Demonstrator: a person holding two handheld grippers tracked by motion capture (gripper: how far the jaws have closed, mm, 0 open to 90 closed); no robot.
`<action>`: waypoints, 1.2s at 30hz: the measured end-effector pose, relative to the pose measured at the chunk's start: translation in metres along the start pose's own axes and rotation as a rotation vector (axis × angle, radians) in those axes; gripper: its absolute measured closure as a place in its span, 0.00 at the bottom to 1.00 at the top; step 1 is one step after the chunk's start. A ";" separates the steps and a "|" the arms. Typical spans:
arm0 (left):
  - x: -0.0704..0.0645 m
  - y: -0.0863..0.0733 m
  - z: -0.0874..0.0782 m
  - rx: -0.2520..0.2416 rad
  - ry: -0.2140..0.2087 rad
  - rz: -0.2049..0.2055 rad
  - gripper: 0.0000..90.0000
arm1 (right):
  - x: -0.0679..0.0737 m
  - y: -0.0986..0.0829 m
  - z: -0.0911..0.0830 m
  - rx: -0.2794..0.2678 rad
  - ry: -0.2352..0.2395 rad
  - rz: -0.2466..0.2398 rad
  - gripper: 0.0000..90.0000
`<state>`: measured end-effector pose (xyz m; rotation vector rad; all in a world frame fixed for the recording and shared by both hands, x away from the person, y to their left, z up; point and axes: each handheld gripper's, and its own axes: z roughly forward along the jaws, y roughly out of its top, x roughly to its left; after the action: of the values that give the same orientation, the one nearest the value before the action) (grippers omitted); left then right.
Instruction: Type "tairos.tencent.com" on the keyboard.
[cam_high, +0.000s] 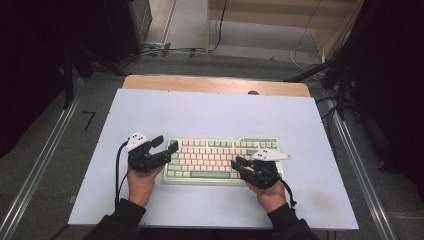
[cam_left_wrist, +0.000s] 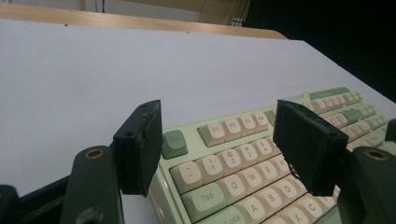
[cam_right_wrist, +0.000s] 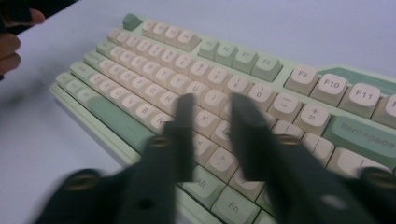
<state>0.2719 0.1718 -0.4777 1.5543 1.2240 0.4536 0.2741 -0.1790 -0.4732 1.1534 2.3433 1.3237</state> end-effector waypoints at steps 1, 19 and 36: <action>0.000 0.000 0.000 0.001 0.000 0.001 0.38 | -0.001 0.001 -0.001 0.001 0.006 0.002 0.52; -0.008 -0.003 0.005 0.032 -0.040 0.023 0.38 | -0.007 0.004 0.001 0.013 -0.042 0.019 0.28; -0.054 0.000 0.053 0.240 -0.229 0.192 1.00 | -0.006 0.005 0.003 0.017 -0.033 0.017 0.29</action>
<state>0.2920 0.0993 -0.4813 1.8824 0.9840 0.2475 0.2821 -0.1798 -0.4716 1.1937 2.3305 1.2826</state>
